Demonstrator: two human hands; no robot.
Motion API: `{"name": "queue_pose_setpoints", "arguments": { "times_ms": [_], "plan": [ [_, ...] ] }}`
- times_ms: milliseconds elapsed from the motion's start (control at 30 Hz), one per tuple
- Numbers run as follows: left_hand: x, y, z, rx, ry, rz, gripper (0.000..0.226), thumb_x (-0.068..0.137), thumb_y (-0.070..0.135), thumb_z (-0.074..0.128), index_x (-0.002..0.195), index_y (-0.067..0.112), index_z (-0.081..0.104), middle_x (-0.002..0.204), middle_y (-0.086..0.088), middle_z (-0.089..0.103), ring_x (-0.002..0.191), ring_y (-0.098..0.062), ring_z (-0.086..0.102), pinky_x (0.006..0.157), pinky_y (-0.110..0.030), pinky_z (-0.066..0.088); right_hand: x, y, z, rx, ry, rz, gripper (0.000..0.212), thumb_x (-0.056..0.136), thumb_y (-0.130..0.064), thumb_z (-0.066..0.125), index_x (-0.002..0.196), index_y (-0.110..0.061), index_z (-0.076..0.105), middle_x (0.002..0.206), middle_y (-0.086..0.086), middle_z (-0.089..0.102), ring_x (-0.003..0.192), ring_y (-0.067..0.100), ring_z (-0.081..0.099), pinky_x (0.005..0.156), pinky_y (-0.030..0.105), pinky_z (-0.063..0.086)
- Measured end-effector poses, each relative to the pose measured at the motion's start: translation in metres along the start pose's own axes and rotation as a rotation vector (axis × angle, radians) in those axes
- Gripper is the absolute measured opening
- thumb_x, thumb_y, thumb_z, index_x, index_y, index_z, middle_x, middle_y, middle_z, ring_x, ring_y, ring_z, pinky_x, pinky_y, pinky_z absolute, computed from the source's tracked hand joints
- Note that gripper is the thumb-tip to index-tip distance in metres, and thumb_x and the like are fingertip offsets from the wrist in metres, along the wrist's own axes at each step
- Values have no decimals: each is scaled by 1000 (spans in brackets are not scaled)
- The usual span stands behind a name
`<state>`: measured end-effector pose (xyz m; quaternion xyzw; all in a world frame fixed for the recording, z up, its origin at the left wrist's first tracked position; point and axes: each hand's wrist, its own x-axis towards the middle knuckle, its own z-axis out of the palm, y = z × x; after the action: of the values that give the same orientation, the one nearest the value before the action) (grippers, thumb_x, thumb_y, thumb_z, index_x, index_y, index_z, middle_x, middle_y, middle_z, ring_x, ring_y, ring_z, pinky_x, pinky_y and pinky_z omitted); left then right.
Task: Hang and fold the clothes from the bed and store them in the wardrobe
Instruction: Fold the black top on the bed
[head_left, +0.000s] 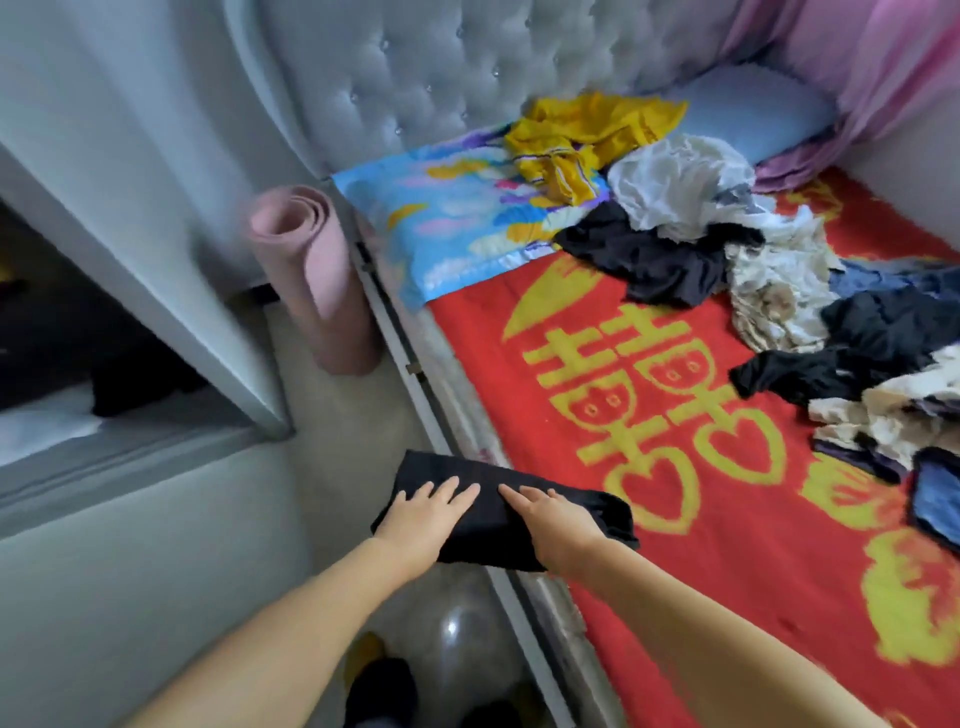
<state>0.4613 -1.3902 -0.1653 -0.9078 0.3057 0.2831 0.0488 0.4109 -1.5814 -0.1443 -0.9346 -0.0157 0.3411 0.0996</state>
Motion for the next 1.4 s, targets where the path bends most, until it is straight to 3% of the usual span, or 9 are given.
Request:
{"name": "queue_pose_setpoints", "arguments": {
  "times_ms": [233, 467, 700, 900, 1067, 1400],
  "plan": [
    [-137, -126, 41, -165, 36, -311, 89, 90, -7, 48, 155, 28, -2, 162, -5, 5, 145, -32, 19, 112, -49, 28, 35, -183, -2, -222, -40, -295, 86, 93, -2, 51, 155, -31, 0, 162, -2, 15, 147, 31, 19, 107, 44, 41],
    [-273, -264, 95, -253, 44, -454, 87, 89, -3, 50, 155, 26, 2, 161, -8, 8, 140, -35, 26, 104, -49, 37, 60, -383, 28, -366, -71, -522, 81, 94, -8, 52, 156, -26, 2, 160, 4, 21, 144, 31, 27, 115, 41, 31],
    [-379, -388, 148, -394, 52, -616, 81, 92, 5, 48, 155, 28, 3, 160, -6, 12, 137, -33, 33, 101, -46, 41, 86, -564, 45, -499, -128, -744, 77, 94, -10, 50, 156, -22, 5, 153, 13, 31, 136, 35, 38, 112, 43, 34],
    [-396, -461, 167, -488, 20, -696, 81, 92, 6, 50, 155, 29, 4, 161, -4, 12, 136, -33, 36, 101, -43, 43, 131, -648, 41, -541, -208, -841, 75, 94, -6, 48, 156, -20, 8, 147, 15, 40, 132, 32, 43, 110, 41, 35],
    [-387, -523, 164, -561, 46, -727, 75, 93, 6, 45, 155, 29, 7, 160, -4, 15, 135, -31, 37, 102, -42, 42, 185, -697, 20, -553, -253, -897, 76, 95, -6, 50, 156, -22, 8, 152, 14, 34, 136, 31, 38, 113, 38, 33],
    [-331, -654, 154, -674, 43, -678, 75, 93, 5, 45, 154, 29, 9, 159, -3, 17, 133, -31, 39, 100, -43, 44, 297, -770, -31, -554, -347, -832, 79, 92, -3, 49, 156, -24, 8, 151, 12, 34, 136, 31, 38, 110, 36, 35]
  ]
}}
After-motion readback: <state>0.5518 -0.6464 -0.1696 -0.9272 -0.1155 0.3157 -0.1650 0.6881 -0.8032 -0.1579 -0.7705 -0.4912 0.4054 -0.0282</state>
